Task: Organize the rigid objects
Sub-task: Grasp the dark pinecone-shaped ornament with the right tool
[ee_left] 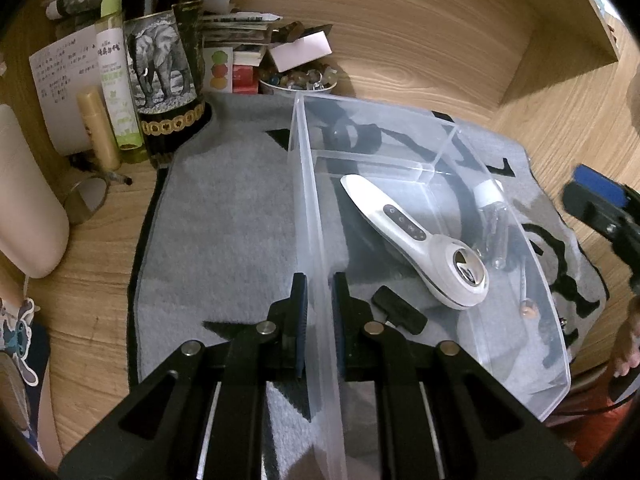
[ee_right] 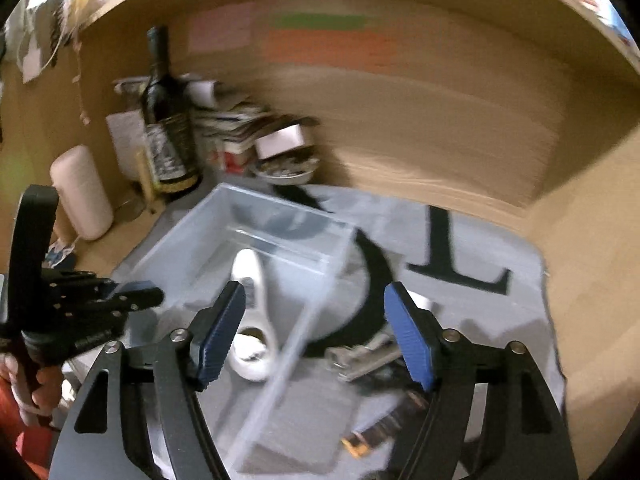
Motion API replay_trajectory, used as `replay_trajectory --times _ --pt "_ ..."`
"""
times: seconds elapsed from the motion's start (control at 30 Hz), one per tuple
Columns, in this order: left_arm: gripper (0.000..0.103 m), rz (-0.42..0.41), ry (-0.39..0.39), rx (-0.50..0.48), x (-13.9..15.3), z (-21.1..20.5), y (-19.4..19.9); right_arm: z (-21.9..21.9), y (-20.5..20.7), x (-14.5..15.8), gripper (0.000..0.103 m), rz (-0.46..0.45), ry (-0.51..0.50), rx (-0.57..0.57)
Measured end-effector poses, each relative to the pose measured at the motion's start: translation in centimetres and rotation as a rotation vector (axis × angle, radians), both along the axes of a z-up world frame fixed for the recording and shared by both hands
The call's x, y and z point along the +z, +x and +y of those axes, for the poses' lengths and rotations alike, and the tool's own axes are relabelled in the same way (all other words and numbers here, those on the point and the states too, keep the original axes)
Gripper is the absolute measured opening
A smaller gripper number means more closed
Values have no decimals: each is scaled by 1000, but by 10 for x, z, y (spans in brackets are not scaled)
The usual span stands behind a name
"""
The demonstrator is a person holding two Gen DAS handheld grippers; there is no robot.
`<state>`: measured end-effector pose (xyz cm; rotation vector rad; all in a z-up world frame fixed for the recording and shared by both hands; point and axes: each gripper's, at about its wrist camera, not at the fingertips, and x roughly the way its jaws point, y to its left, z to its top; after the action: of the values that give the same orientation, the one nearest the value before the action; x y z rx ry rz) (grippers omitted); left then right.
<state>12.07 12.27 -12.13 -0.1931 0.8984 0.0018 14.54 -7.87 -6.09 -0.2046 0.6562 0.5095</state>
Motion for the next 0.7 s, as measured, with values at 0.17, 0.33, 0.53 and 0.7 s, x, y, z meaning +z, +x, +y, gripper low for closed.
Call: replay_trajectory --times 0.17,0.33,0.53,0.7 --pt "12 5 38 -11 0 -4 2 -38 -13 -1 74 -5 -3 -98" --pt "11 4 60 -27 2 -5 3 -68 -29 -9 78 7 -32 -193" --pt "10 -6 56 -36 4 -4 1 -91 -45 -33 78 83 -11 -259" --pt "10 -6 56 -42 4 -3 1 -96 -46 -70 77 193 22 -296"
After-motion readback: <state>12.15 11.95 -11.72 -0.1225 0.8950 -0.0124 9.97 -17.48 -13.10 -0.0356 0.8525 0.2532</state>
